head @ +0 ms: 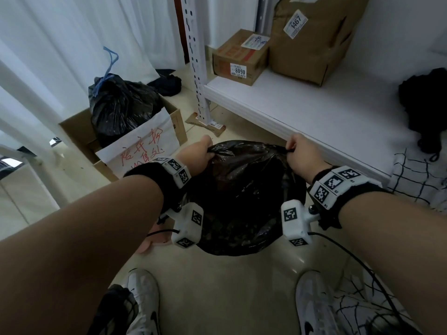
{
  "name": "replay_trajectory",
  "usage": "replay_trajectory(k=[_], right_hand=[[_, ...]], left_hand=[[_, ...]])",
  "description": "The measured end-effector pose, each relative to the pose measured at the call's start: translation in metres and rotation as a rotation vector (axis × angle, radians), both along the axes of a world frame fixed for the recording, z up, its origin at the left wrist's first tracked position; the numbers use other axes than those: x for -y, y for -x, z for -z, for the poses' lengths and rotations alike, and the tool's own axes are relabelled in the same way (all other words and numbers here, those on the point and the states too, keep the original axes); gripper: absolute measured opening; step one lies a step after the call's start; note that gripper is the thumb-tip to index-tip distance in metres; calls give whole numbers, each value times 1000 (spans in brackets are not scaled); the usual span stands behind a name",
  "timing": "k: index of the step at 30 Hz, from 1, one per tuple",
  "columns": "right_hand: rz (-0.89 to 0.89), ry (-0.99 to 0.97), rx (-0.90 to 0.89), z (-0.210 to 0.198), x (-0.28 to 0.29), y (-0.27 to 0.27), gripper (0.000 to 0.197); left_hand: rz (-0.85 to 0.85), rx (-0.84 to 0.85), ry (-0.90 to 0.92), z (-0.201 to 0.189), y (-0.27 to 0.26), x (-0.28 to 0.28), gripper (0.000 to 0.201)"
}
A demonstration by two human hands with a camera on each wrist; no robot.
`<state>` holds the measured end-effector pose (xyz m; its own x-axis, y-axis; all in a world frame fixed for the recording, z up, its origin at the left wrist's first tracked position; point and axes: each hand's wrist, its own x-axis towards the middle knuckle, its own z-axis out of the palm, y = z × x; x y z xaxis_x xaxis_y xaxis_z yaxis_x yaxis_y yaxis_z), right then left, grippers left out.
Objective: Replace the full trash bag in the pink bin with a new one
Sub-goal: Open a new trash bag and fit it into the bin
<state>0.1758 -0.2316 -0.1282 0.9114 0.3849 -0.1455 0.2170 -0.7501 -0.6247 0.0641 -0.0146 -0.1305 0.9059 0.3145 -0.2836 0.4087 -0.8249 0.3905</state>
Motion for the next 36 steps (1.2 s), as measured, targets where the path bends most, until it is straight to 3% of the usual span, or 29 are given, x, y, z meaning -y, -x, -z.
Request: replay_trajectory(k=[2,4,7,10,12,15,17,18,20,21,22,23,24,26,27,28,32,34,36], right_hand=[[-35,204,-36,0,1,1,24],[-28,276,-111,7,2,-2,27],[32,105,-369,15,4,-1,39],[85,-94,-646,6,7,14,72],[-5,-117,-674,1,6,22,59],[-173,143,-373,3,1,23,39],[-174,288,-170,4,-2,23,36],[-139,295,-165,4,-3,24,38],[-83,318,-227,2,-5,25,48],[-67,339,-256,2,-6,26,53],[-59,358,-270,2,-7,26,55],[-54,360,-256,3,-9,26,54],[-46,344,-226,3,-10,27,51],[-7,242,-143,4,-10,25,43],[35,171,-108,5,-9,24,39],[83,95,-89,6,-9,23,36],[111,-75,-29,11,-6,23,41],[-70,15,208,5,-6,29,43],[-388,106,382,-3,-9,37,46]], left_hand=[[-4,-3,-7,2,-2,3,25],[-9,6,-7,4,-4,4,25],[-74,21,-8,4,-2,-5,31],[-142,45,17,4,4,-18,40],[-171,-10,-19,4,9,-27,42],[-190,-247,-85,4,18,-32,38],[-213,-264,-197,7,20,-27,22],[-236,-156,-264,2,21,-22,16],[-181,154,-369,-14,18,-6,38],[-16,259,-365,-23,15,2,42],[232,248,-325,-33,12,12,40],[473,128,-289,-37,10,22,38],[629,-99,-260,-36,11,34,43],[653,-654,-302,-27,15,53,65],[616,-764,-312,-22,16,58,71],[593,-747,-279,-20,17,61,74],[492,-292,-132,-33,12,40,64],[587,-251,-143,-36,14,28,56],[726,-223,-328,-36,21,25,49]])
